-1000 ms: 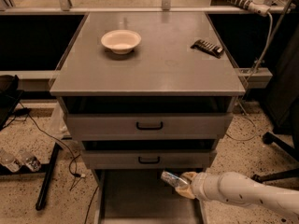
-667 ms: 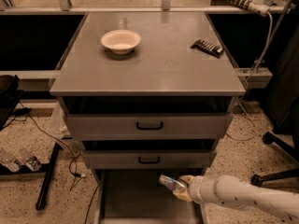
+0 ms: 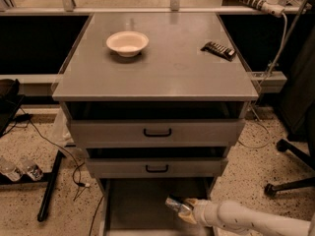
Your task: Place redbull can into bottom drawer
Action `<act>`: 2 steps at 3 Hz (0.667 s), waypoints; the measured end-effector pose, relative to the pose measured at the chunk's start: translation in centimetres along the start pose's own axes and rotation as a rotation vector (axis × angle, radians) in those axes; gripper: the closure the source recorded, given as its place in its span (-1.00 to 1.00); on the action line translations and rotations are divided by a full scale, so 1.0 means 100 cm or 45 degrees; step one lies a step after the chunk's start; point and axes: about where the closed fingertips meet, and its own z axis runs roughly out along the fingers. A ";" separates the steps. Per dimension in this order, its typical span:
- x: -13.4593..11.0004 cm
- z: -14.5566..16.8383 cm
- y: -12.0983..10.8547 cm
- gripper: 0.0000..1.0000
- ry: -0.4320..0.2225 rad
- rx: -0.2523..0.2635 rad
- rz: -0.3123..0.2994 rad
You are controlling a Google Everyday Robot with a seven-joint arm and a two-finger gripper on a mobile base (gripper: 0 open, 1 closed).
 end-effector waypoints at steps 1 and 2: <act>0.036 0.041 0.012 1.00 0.013 -0.026 -0.001; 0.058 0.074 0.019 1.00 0.026 -0.039 -0.004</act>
Offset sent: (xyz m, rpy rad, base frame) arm -0.0052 0.0159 -0.1399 -0.0204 0.0382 0.0279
